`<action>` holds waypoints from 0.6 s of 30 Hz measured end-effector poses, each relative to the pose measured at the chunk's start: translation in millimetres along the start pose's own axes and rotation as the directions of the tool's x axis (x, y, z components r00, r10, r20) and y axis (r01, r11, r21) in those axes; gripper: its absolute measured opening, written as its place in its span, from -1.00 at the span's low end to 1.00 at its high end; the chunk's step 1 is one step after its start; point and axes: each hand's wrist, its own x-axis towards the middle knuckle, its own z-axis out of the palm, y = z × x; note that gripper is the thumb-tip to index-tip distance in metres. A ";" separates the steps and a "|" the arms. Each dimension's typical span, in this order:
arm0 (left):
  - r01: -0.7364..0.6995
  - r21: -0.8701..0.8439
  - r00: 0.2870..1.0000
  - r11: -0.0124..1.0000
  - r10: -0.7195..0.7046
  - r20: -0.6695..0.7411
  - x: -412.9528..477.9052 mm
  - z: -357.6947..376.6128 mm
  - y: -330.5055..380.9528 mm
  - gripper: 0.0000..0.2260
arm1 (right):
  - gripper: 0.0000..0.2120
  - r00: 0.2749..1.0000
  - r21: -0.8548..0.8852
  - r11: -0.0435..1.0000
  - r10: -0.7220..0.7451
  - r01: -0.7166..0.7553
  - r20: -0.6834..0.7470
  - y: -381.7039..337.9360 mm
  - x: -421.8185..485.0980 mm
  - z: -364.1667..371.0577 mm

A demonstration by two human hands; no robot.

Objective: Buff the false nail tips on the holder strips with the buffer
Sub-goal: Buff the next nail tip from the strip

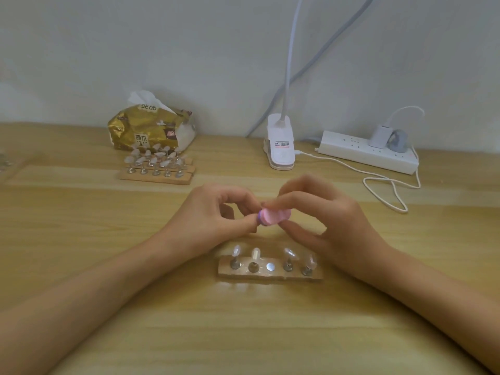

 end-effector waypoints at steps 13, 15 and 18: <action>-0.010 -0.021 0.999 1.000 0.010 0.033 -1.0 -1.0 1.6 -0.91 | -0.86 0.990 0.069 0.992 0.111 -0.105 -0.085 1.8 2.2 -7.2; -0.012 -0.027 0.999 1.000 0.013 0.038 -0.5 -1.7 0.8 -0.91 | -0.88 0.999 0.081 0.997 0.023 -0.019 -0.042 -3.2 1.7 -1.4; -0.018 -0.060 0.999 0.998 0.021 0.049 -0.9 -2.3 0.0 -0.90 | -0.92 0.994 0.122 0.987 0.109 -0.105 -0.030 -1.0 3.5 -2.7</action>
